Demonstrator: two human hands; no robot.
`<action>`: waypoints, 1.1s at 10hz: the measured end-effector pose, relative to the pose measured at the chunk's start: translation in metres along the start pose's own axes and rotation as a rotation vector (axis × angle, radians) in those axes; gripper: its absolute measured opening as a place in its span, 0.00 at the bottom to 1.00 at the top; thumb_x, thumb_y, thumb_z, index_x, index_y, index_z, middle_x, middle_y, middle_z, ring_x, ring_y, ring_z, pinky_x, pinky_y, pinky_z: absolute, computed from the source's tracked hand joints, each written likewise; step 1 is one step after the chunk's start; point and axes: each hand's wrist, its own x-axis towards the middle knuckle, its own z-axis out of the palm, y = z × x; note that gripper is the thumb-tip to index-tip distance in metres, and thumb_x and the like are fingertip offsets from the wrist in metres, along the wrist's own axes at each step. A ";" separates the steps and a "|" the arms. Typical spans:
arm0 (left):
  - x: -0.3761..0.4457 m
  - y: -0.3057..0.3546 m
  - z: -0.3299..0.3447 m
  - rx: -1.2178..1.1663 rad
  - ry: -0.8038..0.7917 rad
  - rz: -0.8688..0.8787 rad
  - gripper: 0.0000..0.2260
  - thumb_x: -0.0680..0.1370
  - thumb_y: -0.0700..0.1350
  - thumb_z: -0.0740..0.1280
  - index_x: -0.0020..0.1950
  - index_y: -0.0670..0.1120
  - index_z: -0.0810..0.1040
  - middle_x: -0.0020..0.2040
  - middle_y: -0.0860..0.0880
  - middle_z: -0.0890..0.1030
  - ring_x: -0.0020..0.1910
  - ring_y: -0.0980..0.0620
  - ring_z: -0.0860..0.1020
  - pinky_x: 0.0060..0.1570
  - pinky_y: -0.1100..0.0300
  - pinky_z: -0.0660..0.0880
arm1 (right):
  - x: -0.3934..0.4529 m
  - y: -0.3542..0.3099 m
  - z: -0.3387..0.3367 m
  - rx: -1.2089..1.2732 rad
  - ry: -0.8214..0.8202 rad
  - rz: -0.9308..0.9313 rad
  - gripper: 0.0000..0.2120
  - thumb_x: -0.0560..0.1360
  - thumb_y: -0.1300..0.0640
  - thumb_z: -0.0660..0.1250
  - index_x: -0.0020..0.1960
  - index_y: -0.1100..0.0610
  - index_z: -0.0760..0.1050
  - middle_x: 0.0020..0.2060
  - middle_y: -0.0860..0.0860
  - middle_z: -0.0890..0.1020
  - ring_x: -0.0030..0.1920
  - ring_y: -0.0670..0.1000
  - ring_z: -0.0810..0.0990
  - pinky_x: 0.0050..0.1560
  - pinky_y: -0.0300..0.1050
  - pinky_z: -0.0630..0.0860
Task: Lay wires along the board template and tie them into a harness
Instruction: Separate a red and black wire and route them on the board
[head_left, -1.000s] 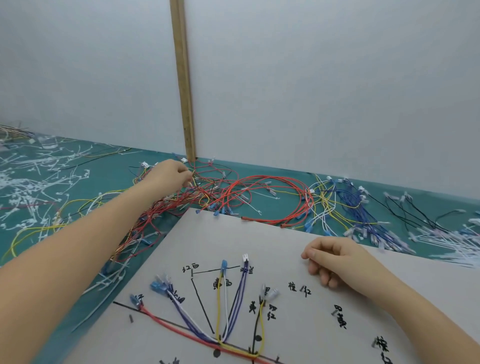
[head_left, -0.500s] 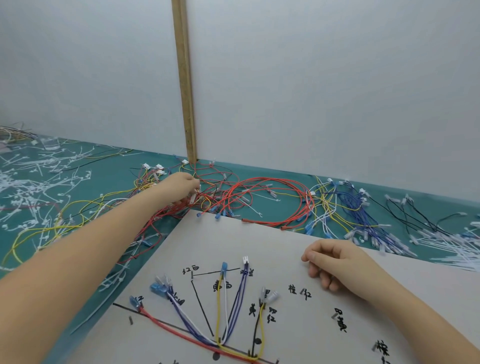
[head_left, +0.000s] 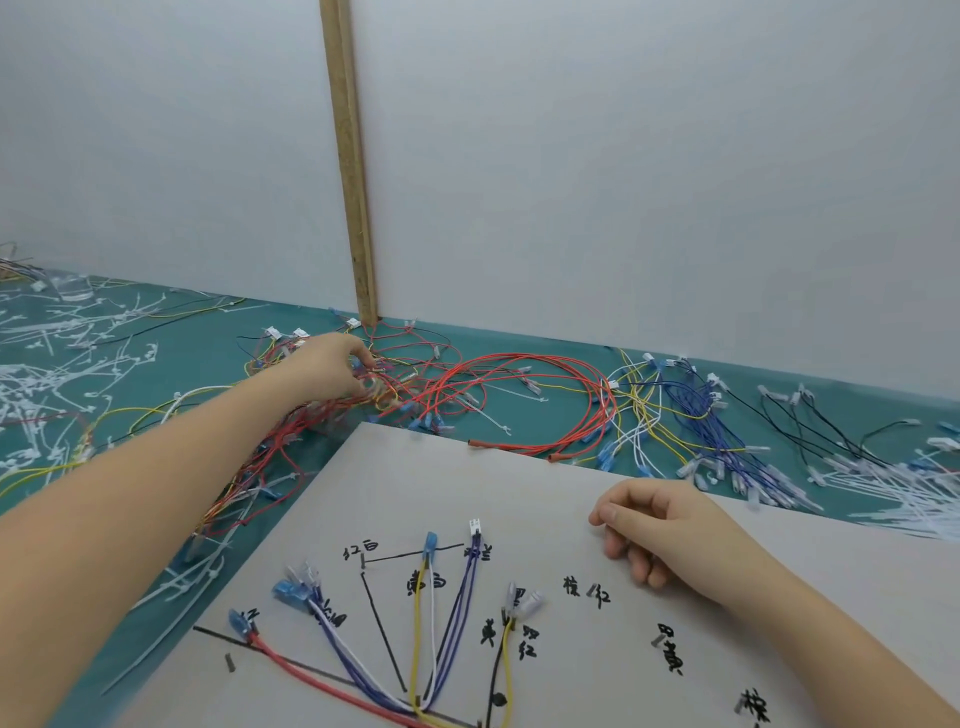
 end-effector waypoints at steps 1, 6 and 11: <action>0.003 -0.004 0.000 -0.002 0.235 -0.010 0.17 0.71 0.44 0.72 0.58 0.45 0.74 0.52 0.40 0.79 0.51 0.42 0.75 0.46 0.55 0.69 | 0.001 0.000 0.000 0.002 -0.002 -0.001 0.08 0.76 0.60 0.62 0.40 0.57 0.77 0.27 0.48 0.79 0.23 0.47 0.73 0.22 0.36 0.69; -0.014 0.018 -0.055 -1.230 0.050 0.024 0.07 0.79 0.38 0.61 0.48 0.48 0.75 0.36 0.49 0.74 0.23 0.60 0.76 0.21 0.69 0.71 | 0.001 -0.002 0.001 0.001 0.000 -0.006 0.07 0.76 0.61 0.62 0.41 0.59 0.77 0.26 0.48 0.78 0.21 0.46 0.73 0.21 0.35 0.68; -0.128 0.177 -0.001 -0.784 -0.268 0.506 0.07 0.78 0.37 0.60 0.48 0.49 0.68 0.38 0.54 0.79 0.20 0.62 0.71 0.17 0.71 0.62 | 0.000 -0.009 -0.011 0.637 -0.167 0.096 0.26 0.70 0.38 0.55 0.48 0.56 0.81 0.37 0.56 0.82 0.31 0.51 0.79 0.28 0.43 0.76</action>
